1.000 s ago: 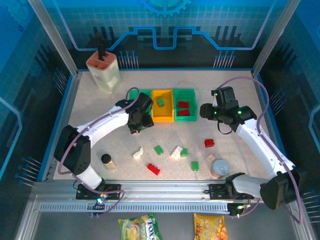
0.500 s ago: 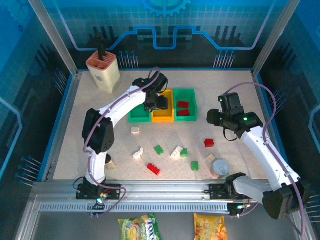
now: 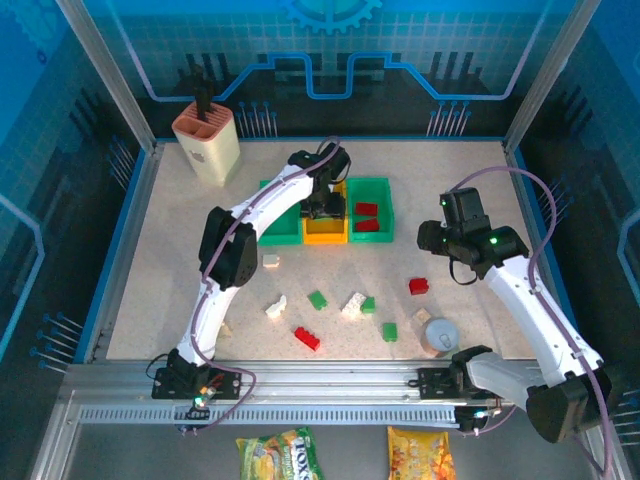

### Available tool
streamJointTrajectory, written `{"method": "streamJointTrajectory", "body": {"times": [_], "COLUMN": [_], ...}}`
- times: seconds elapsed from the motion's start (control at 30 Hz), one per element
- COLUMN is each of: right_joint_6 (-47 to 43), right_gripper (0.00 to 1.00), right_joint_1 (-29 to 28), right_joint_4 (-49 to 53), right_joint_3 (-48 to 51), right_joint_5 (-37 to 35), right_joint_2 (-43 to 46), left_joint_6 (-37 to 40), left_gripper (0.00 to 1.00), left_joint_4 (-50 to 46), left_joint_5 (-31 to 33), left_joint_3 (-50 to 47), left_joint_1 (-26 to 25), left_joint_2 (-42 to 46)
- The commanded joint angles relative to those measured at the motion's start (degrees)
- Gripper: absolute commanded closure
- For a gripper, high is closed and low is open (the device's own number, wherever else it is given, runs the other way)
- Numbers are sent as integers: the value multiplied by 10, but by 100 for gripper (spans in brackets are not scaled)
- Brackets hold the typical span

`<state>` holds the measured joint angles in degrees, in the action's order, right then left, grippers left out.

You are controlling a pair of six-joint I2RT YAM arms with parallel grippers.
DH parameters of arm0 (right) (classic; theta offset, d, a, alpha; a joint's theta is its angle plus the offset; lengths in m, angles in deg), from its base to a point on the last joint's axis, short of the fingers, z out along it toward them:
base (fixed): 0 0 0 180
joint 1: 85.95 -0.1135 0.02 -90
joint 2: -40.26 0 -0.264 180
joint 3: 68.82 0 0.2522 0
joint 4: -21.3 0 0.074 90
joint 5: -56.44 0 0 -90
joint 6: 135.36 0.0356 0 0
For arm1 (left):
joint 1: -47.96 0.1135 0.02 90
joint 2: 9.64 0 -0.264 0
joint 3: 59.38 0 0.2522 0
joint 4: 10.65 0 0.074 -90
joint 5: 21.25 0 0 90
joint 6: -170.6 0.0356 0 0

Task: Sort the legos into containers by color
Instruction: Place the lego in the container, then pick up the lego from the middle-left of the table.

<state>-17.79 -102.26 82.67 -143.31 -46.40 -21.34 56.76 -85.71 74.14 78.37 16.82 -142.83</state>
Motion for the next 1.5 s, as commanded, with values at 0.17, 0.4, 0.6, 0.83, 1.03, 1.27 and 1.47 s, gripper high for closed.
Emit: {"method": "streamJointTrajectory", "body": {"times": [0.17,0.4,0.6,0.83,1.03,1.27,1.47], "right_joint_6": [3,3,3,1,-9,-37,-47], "right_gripper": [51,51,51,51,51,50,50], "right_joint_1": [8,8,8,8,6,1,-7], "right_joint_4": [12,12,11,11,8,7,-6], "right_joint_3": [-3,-12,-18,-24,-19,-1,28], "right_joint_5": [-3,0,4,11,54,112,127], "right_joint_2": [-10,-13,-14,-12,-17,-47,-65], "left_joint_6": [-1,-4,-6,-8,-9,-23,-41], "left_gripper": [25,25,15,16,19,23,25], "left_joint_4": [-21,-20,-20,-29,-16,54,103], "left_joint_5": [3,-7,-12,-17,-10,-14,-22], "left_joint_3": [26,31,34,43,-3,-204,-397], "left_joint_1": [6,6,7,5,4,3,3], "left_joint_2": [-15,3,20,36,108,247,365]}}
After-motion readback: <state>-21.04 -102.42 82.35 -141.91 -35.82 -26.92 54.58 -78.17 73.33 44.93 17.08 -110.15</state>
